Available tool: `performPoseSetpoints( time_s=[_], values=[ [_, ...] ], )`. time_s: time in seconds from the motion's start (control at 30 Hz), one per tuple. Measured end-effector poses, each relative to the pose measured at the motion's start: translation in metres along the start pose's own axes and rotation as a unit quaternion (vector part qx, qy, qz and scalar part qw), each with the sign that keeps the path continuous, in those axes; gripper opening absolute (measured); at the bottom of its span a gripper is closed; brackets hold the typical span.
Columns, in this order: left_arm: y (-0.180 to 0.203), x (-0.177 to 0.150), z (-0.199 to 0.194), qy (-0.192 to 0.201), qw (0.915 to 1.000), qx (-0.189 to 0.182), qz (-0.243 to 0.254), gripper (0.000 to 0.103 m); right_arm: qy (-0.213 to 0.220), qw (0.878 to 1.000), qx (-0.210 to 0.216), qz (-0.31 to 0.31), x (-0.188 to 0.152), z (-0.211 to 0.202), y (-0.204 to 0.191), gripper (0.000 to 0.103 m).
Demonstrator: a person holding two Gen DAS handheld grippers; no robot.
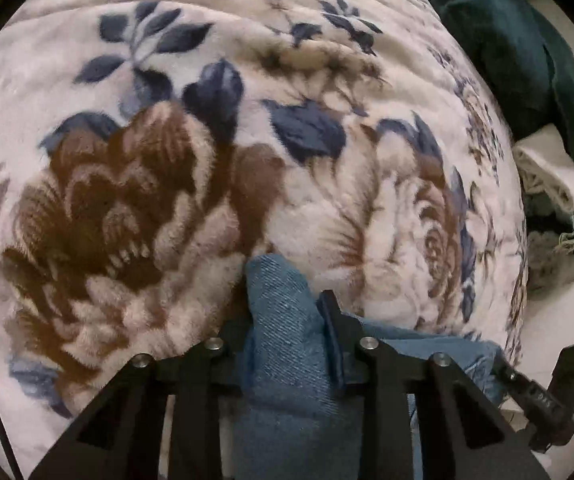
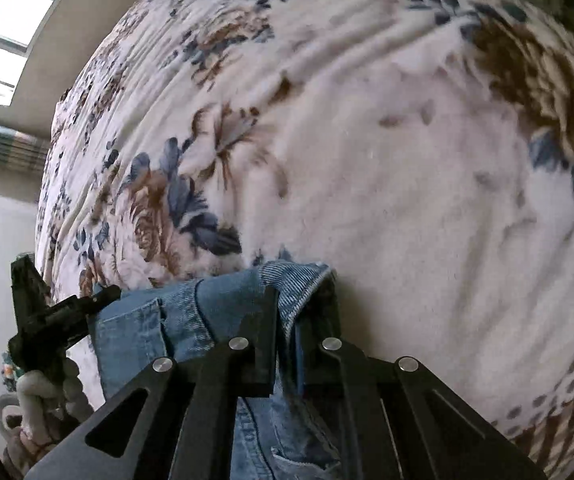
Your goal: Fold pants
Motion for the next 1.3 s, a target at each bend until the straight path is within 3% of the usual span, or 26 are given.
performPoseSetpoints(
  time_s=[0.07, 0.17, 0.27, 0.3, 0.37, 0.4, 0.5, 0.57, 0.6, 0.63, 0.73, 0.8, 0.87, 0.97, 1.03, 1.13, 1.23, 1.3],
  values=[
    [-0.013, 0.002, 0.003, 0.001, 0.9981, -0.019, -0.059, 0.023, -0.001, 1.000, 0.000, -0.004, -0.005, 0.000, -0.002, 0.007],
    [-0.042, 0.003, 0.009, -0.003, 0.9800, -0.067, -0.187, 0.019, -0.006, 1.000, 0.001, 0.003, -0.009, -0.003, 0.002, 0.007],
    [-0.045, 0.003, 0.008, -0.004, 0.9763, -0.078, -0.202, 0.019, -0.019, 1.000, 0.011, 0.015, -0.012, 0.001, 0.003, 0.008],
    [-0.044, 0.004, 0.006, -0.007, 0.9768, -0.080, -0.199, 0.020, -0.028, 0.999, 0.021, 0.025, -0.012, 0.002, 0.004, 0.014],
    [-0.045, 0.006, -0.001, -0.018, 0.9742, -0.091, -0.205, 0.025, -0.050, 0.996, 0.043, 0.055, -0.013, 0.001, 0.009, 0.038],
    [-0.046, 0.006, -0.007, -0.024, 0.9727, -0.095, -0.211, 0.033, -0.055, 0.995, 0.057, 0.068, -0.015, -0.004, 0.012, 0.057],
    [-0.048, 0.005, -0.031, -0.017, 0.9783, -0.084, -0.189, 0.043, -0.018, 0.994, 0.079, 0.080, -0.021, -0.032, 0.021, 0.085],
    [-0.043, 0.001, -0.056, 0.023, 0.9903, -0.052, -0.127, 0.070, -0.021, 0.991, 0.084, 0.102, -0.036, -0.045, 0.030, 0.085],
    [-0.040, -0.002, -0.064, 0.037, 0.9936, -0.039, -0.100, 0.099, -0.032, 0.988, 0.082, 0.124, -0.051, -0.050, 0.037, 0.085],
    [-0.036, -0.006, -0.073, 0.050, 0.9954, -0.037, -0.073, 0.103, -0.039, 0.986, 0.081, 0.138, -0.061, -0.052, 0.041, 0.085],
    [-0.024, -0.035, -0.078, 0.024, 0.9985, -0.045, -0.022, 0.103, -0.071, 0.973, 0.093, 0.197, -0.111, -0.056, 0.051, 0.085],
    [-0.023, -0.057, -0.067, -0.010, 0.9978, -0.059, -0.028, 0.103, -0.080, 0.966, 0.106, 0.223, -0.138, -0.052, 0.052, 0.085],
    [-0.023, -0.075, -0.055, -0.038, 0.9965, -0.063, -0.038, 0.103, -0.099, 0.950, 0.129, 0.265, -0.165, -0.038, 0.050, 0.085],
    [-0.022, -0.095, -0.036, -0.067, 0.9949, -0.062, -0.042, 0.103, -0.096, 0.934, 0.160, 0.303, -0.183, -0.018, 0.042, 0.085],
    [-0.021, -0.096, -0.034, -0.067, 0.9955, -0.057, -0.036, 0.103, -0.084, 0.932, 0.178, 0.304, -0.183, 0.001, 0.032, 0.089],
    [-0.019, -0.096, -0.028, -0.075, 0.9949, -0.060, -0.030, 0.103, -0.073, 0.931, 0.168, 0.316, -0.178, 0.019, 0.025, 0.091],
    [-0.017, -0.091, -0.021, -0.088, 0.9929, -0.071, -0.037, 0.103, -0.042, 0.930, 0.188, 0.314, -0.168, 0.009, 0.011, 0.091],
    [-0.020, -0.090, -0.020, -0.094, 0.9913, -0.081, -0.044, 0.103, -0.027, 0.938, 0.197, 0.284, -0.162, 0.000, -0.003, 0.091]
  ],
)
Point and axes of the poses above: each gripper's, at about its wrist camera, not at the fingertips, and z roughly the way its jaws point, y to its right, x to its top, the point moved 5 cm from there along z, roughly the way its jaws point, and after that the axes turned 13 degrees about y, right-handed, at the moved point
